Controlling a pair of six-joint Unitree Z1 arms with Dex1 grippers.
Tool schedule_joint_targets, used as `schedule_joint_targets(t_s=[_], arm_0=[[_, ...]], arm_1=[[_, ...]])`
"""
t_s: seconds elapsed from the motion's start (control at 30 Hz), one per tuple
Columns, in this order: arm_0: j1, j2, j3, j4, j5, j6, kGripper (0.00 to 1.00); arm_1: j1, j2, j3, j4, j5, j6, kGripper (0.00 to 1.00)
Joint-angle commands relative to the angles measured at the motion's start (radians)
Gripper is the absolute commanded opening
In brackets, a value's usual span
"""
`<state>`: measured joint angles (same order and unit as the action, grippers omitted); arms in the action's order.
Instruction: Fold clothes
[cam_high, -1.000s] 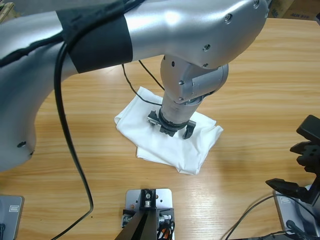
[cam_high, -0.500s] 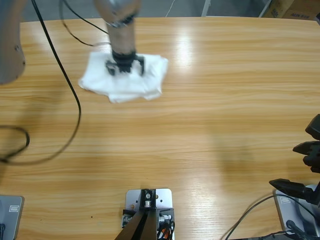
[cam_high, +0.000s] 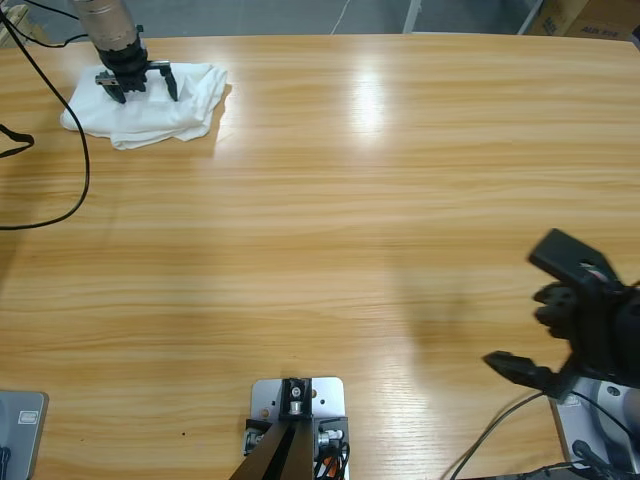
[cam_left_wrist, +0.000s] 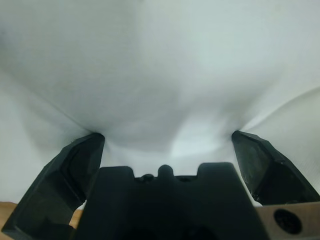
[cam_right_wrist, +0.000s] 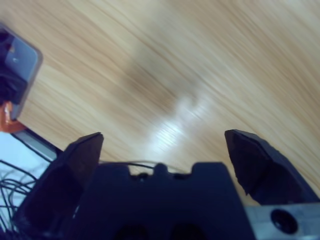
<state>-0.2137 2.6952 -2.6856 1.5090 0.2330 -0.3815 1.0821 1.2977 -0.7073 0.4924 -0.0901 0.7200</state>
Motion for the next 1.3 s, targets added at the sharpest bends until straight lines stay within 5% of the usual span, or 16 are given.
schedule_joint_targets(t_s=[0.03, 0.2, 0.3, 0.47, 0.63, 0.8, 0.93, 1.0, 1.13, 1.3], arm_0=[[0.108, 0.26, -0.394, 0.028, -0.003, 0.09, 1.0], [0.114, 0.256, -0.4, 0.037, 0.0, 0.104, 1.0], [0.109, 0.202, -0.433, 0.1, 0.008, 0.098, 1.0], [0.09, -0.036, -0.416, 0.154, 0.014, 0.093, 1.0], [0.088, -0.3, -0.224, 0.154, -0.008, 0.103, 1.0], [0.08, -0.588, 0.117, 0.137, -0.006, 0.101, 1.0], [0.037, -1.01, 0.839, -0.228, -0.008, 0.074, 1.0], [0.01, -1.177, 1.069, -0.291, -0.008, 0.062, 1.0], [-0.03, -1.471, 1.399, -0.362, -0.027, 0.056, 1.0], [-0.094, -1.834, 1.699, -0.423, -0.152, 0.051, 1.0]], arm_1=[[0.01, 0.111, 0.015, -0.042, 0.023, 0.014, 0.991], [0.01, 0.146, -0.001, -0.066, 0.018, 0.011, 0.993], [0.01, 0.122, -0.077, 0.069, -0.034, -0.017, 1.0], [0.01, 0.018, -0.193, 0.226, -0.109, -0.087, 1.0], [0.01, -0.064, -0.244, 0.315, -0.152, -0.102, 1.0], [0.01, -0.14, -0.251, 0.379, -0.157, -0.107, 1.0], [0.01, -0.185, -0.25, 0.419, -0.157, -0.132, 1.0], [0.01, -0.217, -0.262, 0.439, -0.161, -0.149, 1.0], [-0.018, -0.262, -0.263, 0.458, -0.182, -0.211, 1.0], [-0.197, -0.268, -0.266, 0.506, -0.15, -0.412, 1.0]])
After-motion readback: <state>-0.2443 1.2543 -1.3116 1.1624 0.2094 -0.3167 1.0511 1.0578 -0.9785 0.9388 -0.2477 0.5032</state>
